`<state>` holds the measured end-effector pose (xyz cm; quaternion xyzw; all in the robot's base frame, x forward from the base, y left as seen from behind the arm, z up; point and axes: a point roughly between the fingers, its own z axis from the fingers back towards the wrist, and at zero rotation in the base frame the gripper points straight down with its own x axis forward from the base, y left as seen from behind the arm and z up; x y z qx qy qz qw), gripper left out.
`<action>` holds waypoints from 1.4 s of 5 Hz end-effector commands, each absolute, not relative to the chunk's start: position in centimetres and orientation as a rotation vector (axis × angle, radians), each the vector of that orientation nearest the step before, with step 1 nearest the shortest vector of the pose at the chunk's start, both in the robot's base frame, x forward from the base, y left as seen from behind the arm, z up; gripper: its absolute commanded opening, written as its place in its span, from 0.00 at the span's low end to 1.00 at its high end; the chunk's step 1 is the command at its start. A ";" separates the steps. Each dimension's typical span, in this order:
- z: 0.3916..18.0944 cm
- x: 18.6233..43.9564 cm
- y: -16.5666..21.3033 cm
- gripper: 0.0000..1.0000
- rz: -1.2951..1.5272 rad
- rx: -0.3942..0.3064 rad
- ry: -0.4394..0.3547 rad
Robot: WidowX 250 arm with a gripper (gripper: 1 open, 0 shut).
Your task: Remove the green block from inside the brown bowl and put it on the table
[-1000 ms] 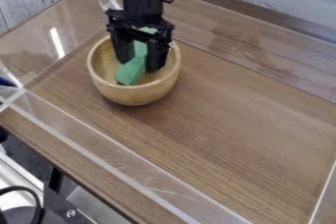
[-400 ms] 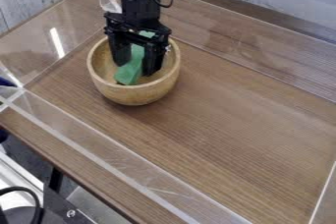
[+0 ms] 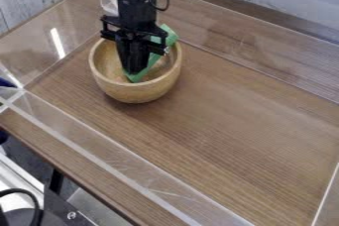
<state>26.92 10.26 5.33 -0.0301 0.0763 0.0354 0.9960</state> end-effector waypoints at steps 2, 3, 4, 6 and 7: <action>9.8 28.0 10.0 0.00 0.061 -0.045 0.044; 12.4 28.1 9.0 0.00 0.041 -0.052 0.000; 15.4 28.5 7.3 0.00 0.015 -0.067 -0.045; 18.1 28.7 3.6 0.00 -0.062 -0.102 -0.064; 17.5 27.9 0.6 0.00 -0.120 -0.110 -0.043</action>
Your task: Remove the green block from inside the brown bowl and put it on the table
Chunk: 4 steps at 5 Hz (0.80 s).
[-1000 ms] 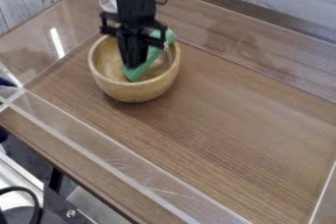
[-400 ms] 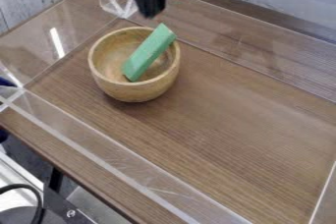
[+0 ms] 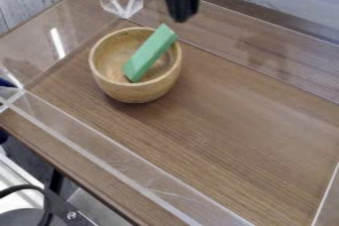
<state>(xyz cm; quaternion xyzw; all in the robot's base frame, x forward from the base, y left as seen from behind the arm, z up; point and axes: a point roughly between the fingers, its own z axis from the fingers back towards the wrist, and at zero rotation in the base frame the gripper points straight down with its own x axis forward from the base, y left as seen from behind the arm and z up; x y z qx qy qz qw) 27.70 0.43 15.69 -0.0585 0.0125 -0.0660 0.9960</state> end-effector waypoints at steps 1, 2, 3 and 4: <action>16.5 27.5 0.6 0.00 -0.143 -0.105 -0.021; 15.0 27.5 1.0 0.00 -0.139 -0.096 -0.002; 13.9 27.7 1.6 0.00 -0.133 -0.092 0.010; 12.3 27.0 1.4 0.00 -0.157 -0.090 0.041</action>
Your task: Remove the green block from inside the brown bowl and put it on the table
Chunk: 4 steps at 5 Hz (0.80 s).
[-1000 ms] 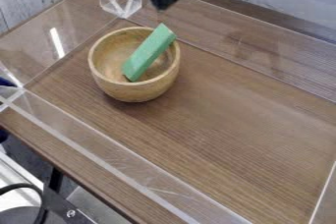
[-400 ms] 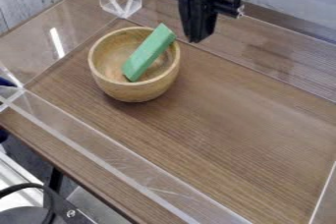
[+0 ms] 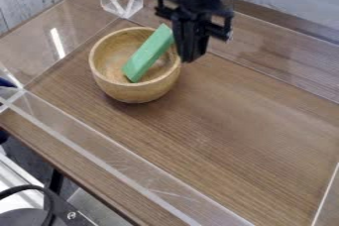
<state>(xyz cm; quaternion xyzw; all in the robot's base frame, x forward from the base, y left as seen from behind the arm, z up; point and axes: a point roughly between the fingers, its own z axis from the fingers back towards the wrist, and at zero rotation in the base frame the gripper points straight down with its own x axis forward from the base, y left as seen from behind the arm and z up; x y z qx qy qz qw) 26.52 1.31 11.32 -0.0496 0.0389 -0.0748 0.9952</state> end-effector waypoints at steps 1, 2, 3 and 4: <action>10.6 26.2 0.8 0.00 -0.184 -0.085 0.069; 9.1 25.5 -0.1 0.00 -0.215 -0.079 0.086; 8.2 25.1 -0.7 0.00 -0.240 -0.076 0.100; 8.1 25.2 0.5 0.00 -0.216 -0.070 0.099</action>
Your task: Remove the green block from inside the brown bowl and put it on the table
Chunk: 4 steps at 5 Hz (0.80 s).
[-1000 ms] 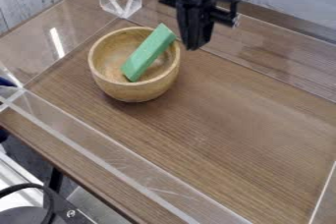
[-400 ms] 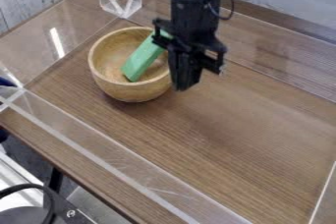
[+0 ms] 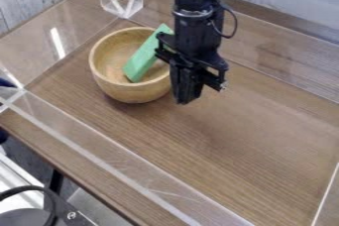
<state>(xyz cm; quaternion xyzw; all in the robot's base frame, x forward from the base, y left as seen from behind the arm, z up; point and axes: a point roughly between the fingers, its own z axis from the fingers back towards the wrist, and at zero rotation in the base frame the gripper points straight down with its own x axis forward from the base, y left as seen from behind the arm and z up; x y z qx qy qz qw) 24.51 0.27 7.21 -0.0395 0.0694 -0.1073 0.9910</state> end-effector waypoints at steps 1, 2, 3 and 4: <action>8.0 25.3 1.9 0.00 -0.191 -0.063 0.097; 8.0 25.4 3.5 0.00 -0.166 -0.056 0.095; 7.9 25.5 5.4 0.00 -0.140 -0.050 0.091; 7.4 25.6 7.3 0.00 -0.113 -0.046 0.089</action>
